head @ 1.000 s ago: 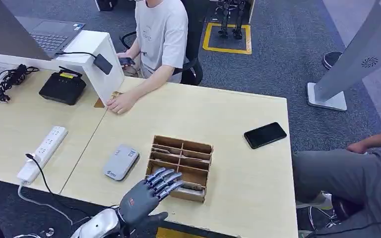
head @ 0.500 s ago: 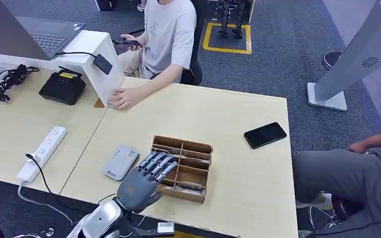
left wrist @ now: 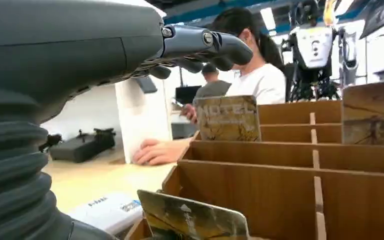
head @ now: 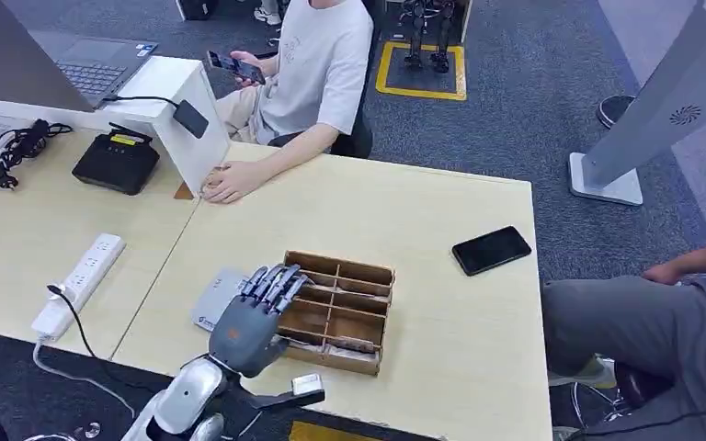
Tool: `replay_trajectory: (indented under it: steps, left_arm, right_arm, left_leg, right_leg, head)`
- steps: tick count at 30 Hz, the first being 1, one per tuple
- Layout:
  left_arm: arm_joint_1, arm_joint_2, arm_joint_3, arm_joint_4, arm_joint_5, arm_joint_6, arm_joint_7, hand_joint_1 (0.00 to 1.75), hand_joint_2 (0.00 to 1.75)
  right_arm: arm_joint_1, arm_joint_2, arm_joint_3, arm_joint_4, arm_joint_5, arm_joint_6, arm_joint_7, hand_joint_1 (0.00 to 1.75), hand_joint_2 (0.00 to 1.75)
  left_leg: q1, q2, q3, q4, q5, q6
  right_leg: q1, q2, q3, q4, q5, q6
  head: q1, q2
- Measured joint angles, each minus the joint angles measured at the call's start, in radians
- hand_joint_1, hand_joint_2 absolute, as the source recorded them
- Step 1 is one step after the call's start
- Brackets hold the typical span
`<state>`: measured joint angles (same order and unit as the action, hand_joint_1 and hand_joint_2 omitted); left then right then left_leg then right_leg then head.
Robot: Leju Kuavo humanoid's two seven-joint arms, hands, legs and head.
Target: Pass the card to the sensor for recognition and then transmit it.
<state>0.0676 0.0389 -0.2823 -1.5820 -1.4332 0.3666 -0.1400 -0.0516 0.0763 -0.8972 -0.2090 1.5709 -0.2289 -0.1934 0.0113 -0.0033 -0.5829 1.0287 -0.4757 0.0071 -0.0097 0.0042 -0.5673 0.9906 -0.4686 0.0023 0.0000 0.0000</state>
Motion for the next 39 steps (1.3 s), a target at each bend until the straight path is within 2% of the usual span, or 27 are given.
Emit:
replay_trajectory:
  steps: [13, 19, 30, 39]
  left_arm:
    - [0.006, 0.01, 0.012, 0.0, 0.068, -0.042, -0.058, 0.0, 1.75]
    - [0.008, 0.022, 0.012, 0.0, 0.075, -0.048, -0.064, 0.0, 1.75]
    - [0.048, 0.078, 0.012, 0.002, 0.195, -0.108, -0.123, 0.0, 1.75]
    - [0.057, 0.103, 0.009, 0.002, 0.213, -0.129, -0.13, 0.0, 1.75]
  right_arm:
    - [0.0, 0.0, -0.005, 0.0, 0.0, -0.001, -0.005, 0.0, 1.75]
    - [0.0, 0.0, -0.005, 0.0, 0.0, -0.002, -0.006, 0.0, 1.75]
    - [0.0, 0.0, -0.006, -0.003, 0.0, -0.001, -0.008, 0.0, 1.75]
    - [0.0, 0.0, -0.006, -0.003, 0.0, -0.003, -0.018, 0.0, 1.75]
  left_leg:
    - [0.0, 0.0, 0.0, 0.0, 0.0, 0.0]
    - [0.0, 0.0, 0.0, 0.0, 0.0, 0.0]
    - [0.0, 0.0, 0.0, 0.0, 0.0, 0.0]
    - [0.0, 0.0, 0.0, 0.0, 0.0, 0.0]
  right_leg:
    - [0.0, 0.0, 0.0, 0.0, 0.0, 0.0]
    - [0.0, 0.0, 0.0, 0.0, 0.0, 0.0]
    - [0.0, 0.0, 0.0, 0.0, 0.0, 0.0]
    - [0.0, 0.0, 0.0, 0.0, 0.0, 0.0]
  head:
    - [0.0, 0.0]
    - [0.0, 0.0]
    - [0.0, 0.0]
    - [0.0, 0.0]
